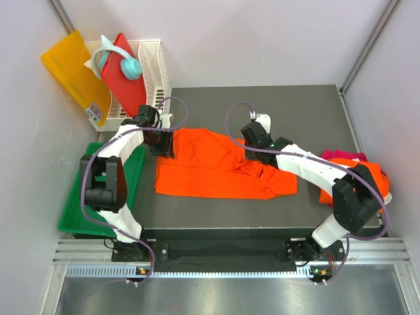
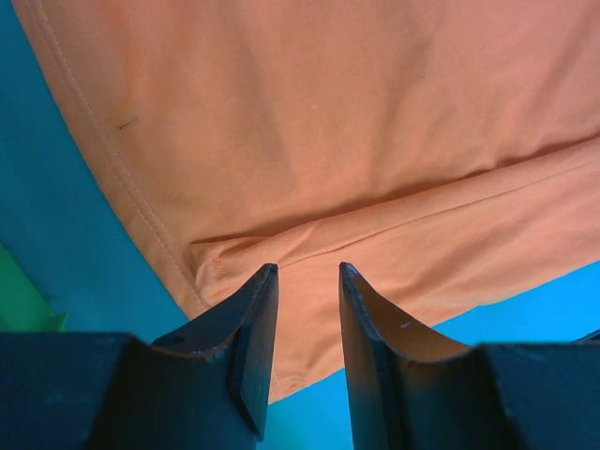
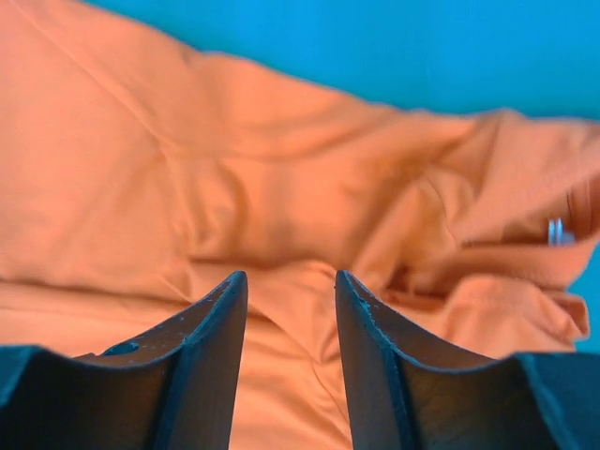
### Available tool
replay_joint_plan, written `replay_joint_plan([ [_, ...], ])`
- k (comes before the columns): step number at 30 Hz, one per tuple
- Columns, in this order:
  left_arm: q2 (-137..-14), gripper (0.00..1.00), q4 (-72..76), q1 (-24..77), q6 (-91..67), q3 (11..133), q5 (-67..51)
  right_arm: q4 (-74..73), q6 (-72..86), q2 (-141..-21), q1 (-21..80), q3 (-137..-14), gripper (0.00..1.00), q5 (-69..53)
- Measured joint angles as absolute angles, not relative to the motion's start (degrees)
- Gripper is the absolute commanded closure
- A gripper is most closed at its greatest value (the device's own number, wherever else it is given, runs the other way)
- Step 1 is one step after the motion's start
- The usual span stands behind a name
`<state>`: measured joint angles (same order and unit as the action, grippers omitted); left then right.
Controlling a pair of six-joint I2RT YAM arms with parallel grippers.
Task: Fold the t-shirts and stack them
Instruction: Grap the side of the flattened tshirt furthest away from the robot with both arms
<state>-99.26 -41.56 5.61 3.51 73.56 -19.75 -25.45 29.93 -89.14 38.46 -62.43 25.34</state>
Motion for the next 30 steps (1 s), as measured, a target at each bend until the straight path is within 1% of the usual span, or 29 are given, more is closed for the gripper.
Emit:
replay_joint_plan([
  [3,-99.26,0.62,-41.54,5.61,3.40,73.56,-19.90,-23.97,28.82,-90.98,38.30,-65.01,0.57,25.47],
  [9,-99.26,0.62,-41.54,5.61,3.36,73.54,-19.90,-24.49,28.75,-94.80,38.26,-64.42,0.57,25.41],
  [24,-99.57,0.62,-41.54,5.61,3.11,73.56,-20.23,-26.35,30.70,-94.45,38.11,-59.53,0.56,26.35],
  [30,-100.14,0.62,-41.54,5.61,3.11,73.56,-20.34,-26.17,31.11,-94.48,38.06,-59.16,0.58,26.33],
])
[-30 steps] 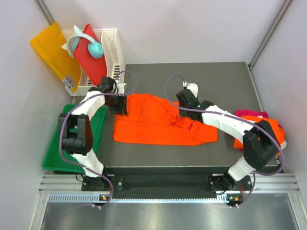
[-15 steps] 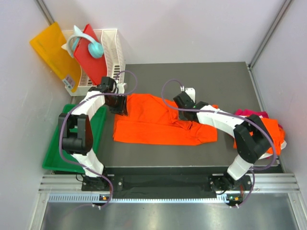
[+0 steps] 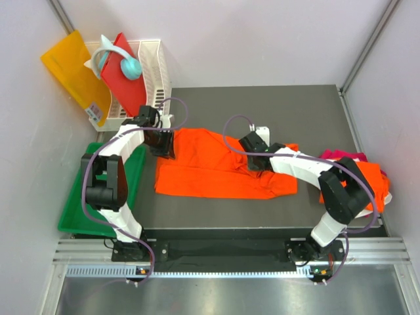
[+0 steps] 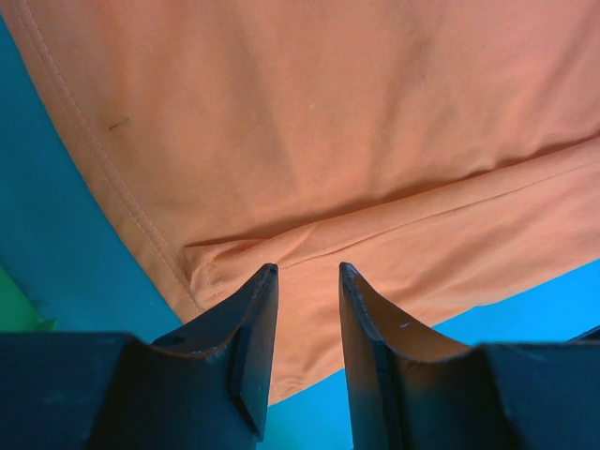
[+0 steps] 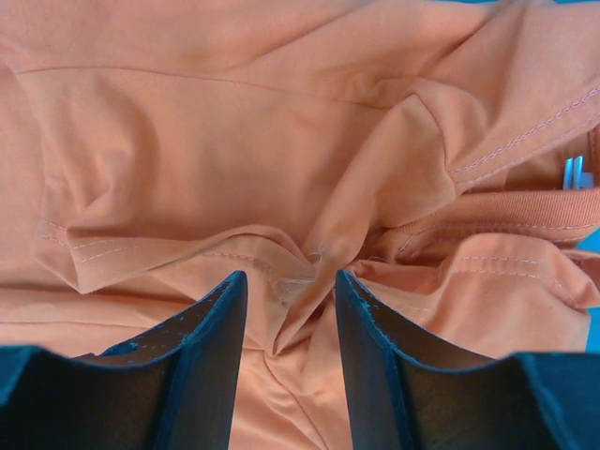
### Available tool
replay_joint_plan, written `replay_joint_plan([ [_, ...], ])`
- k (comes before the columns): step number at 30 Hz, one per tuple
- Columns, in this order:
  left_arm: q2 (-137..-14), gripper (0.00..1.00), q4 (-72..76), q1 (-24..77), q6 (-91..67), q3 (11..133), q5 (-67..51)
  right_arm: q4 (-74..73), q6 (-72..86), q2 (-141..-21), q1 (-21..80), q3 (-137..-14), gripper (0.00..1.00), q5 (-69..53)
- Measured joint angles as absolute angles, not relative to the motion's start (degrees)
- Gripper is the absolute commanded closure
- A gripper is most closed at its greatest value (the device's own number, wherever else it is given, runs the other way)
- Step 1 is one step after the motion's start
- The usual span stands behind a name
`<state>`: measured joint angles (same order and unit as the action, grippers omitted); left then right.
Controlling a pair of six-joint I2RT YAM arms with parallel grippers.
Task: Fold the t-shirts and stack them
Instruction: Grap the side of the flattened tshirt furthest away from the robot with both arms
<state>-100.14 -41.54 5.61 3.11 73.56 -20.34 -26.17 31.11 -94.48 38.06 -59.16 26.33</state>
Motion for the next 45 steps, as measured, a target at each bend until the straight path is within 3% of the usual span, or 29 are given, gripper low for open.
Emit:
replay_joint_plan([
  [7,-100.14,0.62,-41.54,5.61,3.11,73.54,-20.32,-25.32,31.24,-95.44,38.04,-59.16,0.67,26.17],
  [14,-100.14,0.62,-41.54,5.61,3.11,73.56,-20.32,-24.62,31.73,-98.04,37.95,-59.16,0.90,25.15],
  [20,-100.14,0.62,-41.54,5.61,3.11,73.54,-20.32,-23.73,32.14,-98.10,37.93,-59.16,1.00,25.10],
  [45,-100.68,0.62,-41.50,5.61,3.03,73.56,-19.90,-27.62,28.27,-92.31,34.30,-67.61,1.00,33.15],
])
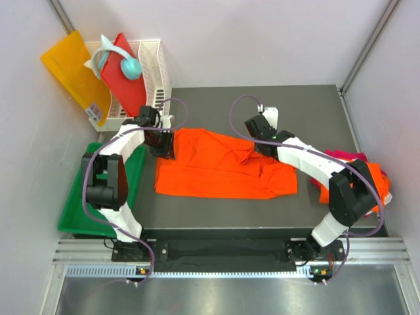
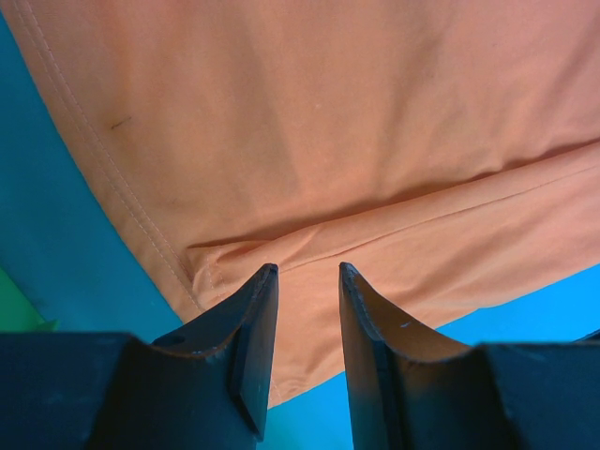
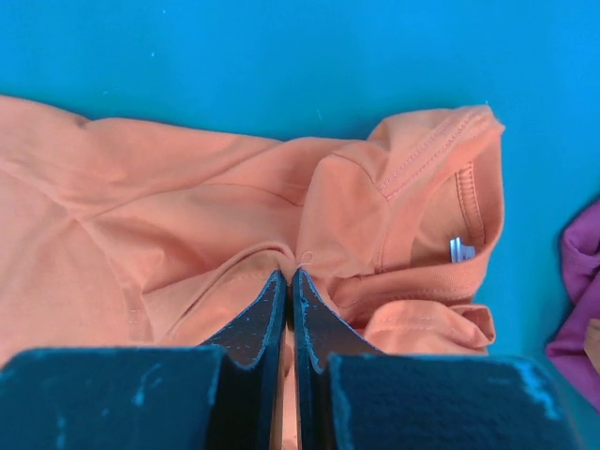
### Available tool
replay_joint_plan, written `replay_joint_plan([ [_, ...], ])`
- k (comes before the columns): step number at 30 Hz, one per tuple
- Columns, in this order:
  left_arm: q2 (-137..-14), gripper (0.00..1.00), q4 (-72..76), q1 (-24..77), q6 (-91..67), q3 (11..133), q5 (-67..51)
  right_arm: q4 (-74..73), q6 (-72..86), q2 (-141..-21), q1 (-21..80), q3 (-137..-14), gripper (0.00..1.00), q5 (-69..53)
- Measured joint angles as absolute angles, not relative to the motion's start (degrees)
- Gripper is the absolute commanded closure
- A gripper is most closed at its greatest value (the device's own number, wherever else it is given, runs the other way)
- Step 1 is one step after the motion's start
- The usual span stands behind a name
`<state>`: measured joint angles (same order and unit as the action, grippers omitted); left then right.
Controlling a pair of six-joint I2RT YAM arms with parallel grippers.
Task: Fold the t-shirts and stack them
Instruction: Grap the side of the flattened tshirt furthest away from the robot with both arms
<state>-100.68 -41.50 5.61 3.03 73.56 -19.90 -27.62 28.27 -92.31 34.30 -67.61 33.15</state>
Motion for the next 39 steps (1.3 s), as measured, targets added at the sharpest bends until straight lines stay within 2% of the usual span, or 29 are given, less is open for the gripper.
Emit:
replay_joint_plan([
  [5,-100.71,0.62,-41.47,5.61,3.01,73.56,-19.90,-27.07,28.58,-92.01,34.26,-65.56,1.00,32.40],
  [13,-100.88,0.62,-41.41,5.61,3.01,73.56,-19.90,-27.55,31.70,-88.09,35.05,-54.22,1.00,30.85],
  [15,-100.90,0.62,-41.43,5.61,2.96,73.56,-19.90,-27.55,32.38,-86.80,35.40,-52.40,0.91,30.70],
  [16,-100.92,0.62,-41.43,5.61,2.94,73.56,-19.90,-27.62,32.67,-86.19,35.53,-51.81,0.77,30.68],
  [19,-101.23,0.62,-41.41,5.61,2.90,73.56,-19.92,-27.53,33.10,-85.17,35.64,-51.75,0.60,30.98],
  [20,-101.43,0.62,-41.41,5.61,2.90,73.56,-19.92,-27.53,33.06,-85.12,35.62,-51.92,0.58,31.18],
  [24,-101.84,0.62,-41.50,5.61,2.87,73.56,-19.90,-28.45,32.29,-85.36,35.62,-55.42,0.58,31.73],
  [28,-101.84,0.62,-41.52,5.61,2.87,73.56,-19.90,-27.59,31.51,-86.02,35.62,-58.96,0.62,31.90],
  [39,-101.84,0.62,-41.47,5.61,2.90,73.56,-19.90,-27.33,31.55,-87.81,35.57,-58.13,0.63,31.90],
])
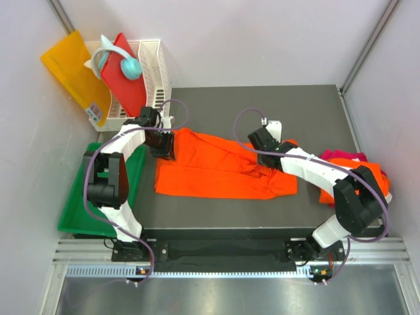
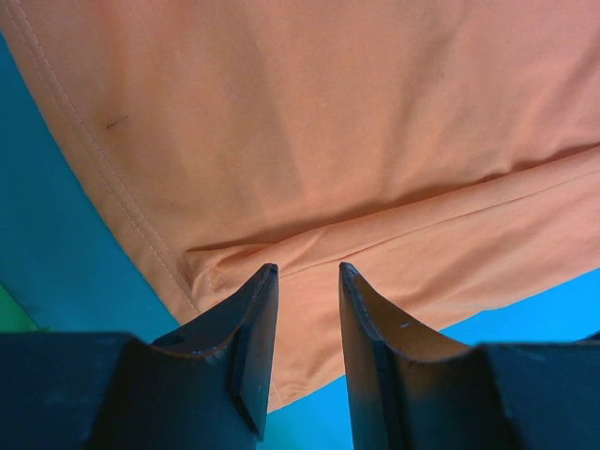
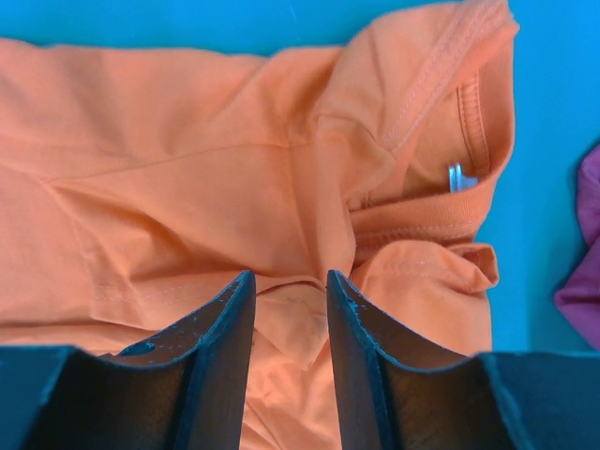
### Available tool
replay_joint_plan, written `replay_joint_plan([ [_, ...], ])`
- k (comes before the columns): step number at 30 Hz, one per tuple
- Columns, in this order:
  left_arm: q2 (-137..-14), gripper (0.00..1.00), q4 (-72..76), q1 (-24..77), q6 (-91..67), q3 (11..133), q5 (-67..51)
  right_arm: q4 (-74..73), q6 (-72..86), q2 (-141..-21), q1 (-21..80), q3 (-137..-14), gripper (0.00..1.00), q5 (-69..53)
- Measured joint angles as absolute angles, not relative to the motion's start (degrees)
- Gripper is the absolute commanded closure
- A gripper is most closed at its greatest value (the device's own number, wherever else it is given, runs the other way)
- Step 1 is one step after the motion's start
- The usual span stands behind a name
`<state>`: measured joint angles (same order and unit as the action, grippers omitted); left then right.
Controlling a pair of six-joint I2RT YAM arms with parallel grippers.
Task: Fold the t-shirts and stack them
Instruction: Grap the side of the flattened tshirt furthest away from the robot with both arms
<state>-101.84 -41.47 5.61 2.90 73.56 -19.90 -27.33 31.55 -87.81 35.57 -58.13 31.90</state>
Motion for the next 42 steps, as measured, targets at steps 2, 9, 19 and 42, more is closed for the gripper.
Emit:
replay_joint_plan([
  [2,-101.84,0.62,-41.43,5.61,2.90,73.56,-19.92,-27.53,31.70,-87.72,35.57,-57.32,0.63,31.92],
  [9,-101.84,0.62,-41.41,5.61,2.87,73.56,-19.92,-28.42,32.34,-86.72,35.57,-55.40,0.63,32.23],
  [19,-101.84,0.62,-41.32,5.61,2.90,73.56,-19.90,-28.34,33.26,-86.15,35.57,-54.61,0.84,32.27],
  [42,-102.19,0.60,-37.65,4.84,-0.19,74.85,-5.89,-27.90,32.03,-86.02,35.46,-56.18,1.00,32.08],
])
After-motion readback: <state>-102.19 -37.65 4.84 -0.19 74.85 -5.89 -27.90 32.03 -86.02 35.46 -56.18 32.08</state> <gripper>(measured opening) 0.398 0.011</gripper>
